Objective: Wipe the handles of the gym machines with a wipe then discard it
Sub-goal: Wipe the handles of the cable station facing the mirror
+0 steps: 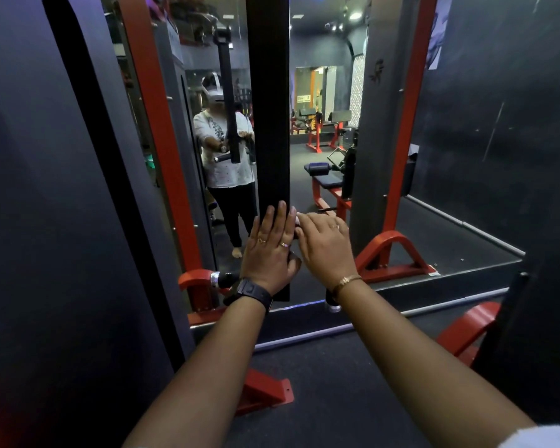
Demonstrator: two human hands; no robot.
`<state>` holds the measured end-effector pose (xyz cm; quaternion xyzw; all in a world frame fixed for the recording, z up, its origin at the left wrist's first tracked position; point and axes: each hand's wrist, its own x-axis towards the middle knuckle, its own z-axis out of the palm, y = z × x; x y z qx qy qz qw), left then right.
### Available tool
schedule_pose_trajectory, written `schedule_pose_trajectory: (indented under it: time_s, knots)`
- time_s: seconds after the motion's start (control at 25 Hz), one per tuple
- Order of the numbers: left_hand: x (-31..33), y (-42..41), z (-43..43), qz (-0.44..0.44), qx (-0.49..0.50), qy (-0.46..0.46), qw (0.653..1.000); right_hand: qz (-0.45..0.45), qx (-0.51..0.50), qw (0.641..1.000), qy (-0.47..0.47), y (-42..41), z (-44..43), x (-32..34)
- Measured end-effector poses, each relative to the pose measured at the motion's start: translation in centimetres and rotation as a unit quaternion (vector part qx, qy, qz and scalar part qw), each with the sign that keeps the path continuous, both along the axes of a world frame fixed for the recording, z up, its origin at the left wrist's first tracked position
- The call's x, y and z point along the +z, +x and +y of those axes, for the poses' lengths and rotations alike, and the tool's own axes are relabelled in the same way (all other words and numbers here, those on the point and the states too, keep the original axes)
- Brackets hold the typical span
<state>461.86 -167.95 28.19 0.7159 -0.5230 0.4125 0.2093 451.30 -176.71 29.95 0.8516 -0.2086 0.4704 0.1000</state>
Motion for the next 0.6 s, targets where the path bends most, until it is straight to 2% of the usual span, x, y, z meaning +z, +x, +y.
schedule_pose_trajectory:
  time_s: [0.08,0.24,0.28,0.4,0.44,0.48,0.52,0.56,0.6]
  knots:
    - [0.1,0.0,0.1,-0.004,-0.002,0.006,1.000,-0.031,-0.007,0.999,-0.018,-1.7,-0.9,-1.8]
    - [0.1,-0.5,-0.1,0.004,-0.001,-0.003,1.000,-0.110,-0.024,0.988,0.109,0.1,0.2,-1.4]
    - [0.1,-0.5,-0.2,0.012,0.003,-0.006,1.000,-0.091,-0.016,0.993,0.080,0.7,0.4,-1.4]
    - [0.1,-0.3,0.0,0.026,-0.001,0.014,1.000,0.023,0.043,0.992,-0.113,-1.2,-1.2,-3.2]
    - [0.2,-0.2,0.1,0.020,0.000,0.025,0.999,0.025,0.052,0.990,-0.128,-2.5,-2.1,-3.7]
    - [0.2,-0.2,0.1,0.014,0.004,0.033,0.999,-0.005,0.043,0.995,-0.092,-3.4,-2.6,-4.0]
    - [0.3,-0.3,0.0,0.011,0.008,0.036,0.999,-0.045,0.022,0.999,-0.004,-3.6,-2.4,-3.9]
    - [0.3,-0.4,-0.1,0.012,0.012,0.036,0.999,-0.089,0.009,0.991,0.097,-3.0,-1.9,-3.3]
    - [0.3,-0.5,-0.2,0.020,0.015,0.035,0.999,-0.110,0.018,0.981,0.159,-2.0,-1.1,-2.1]
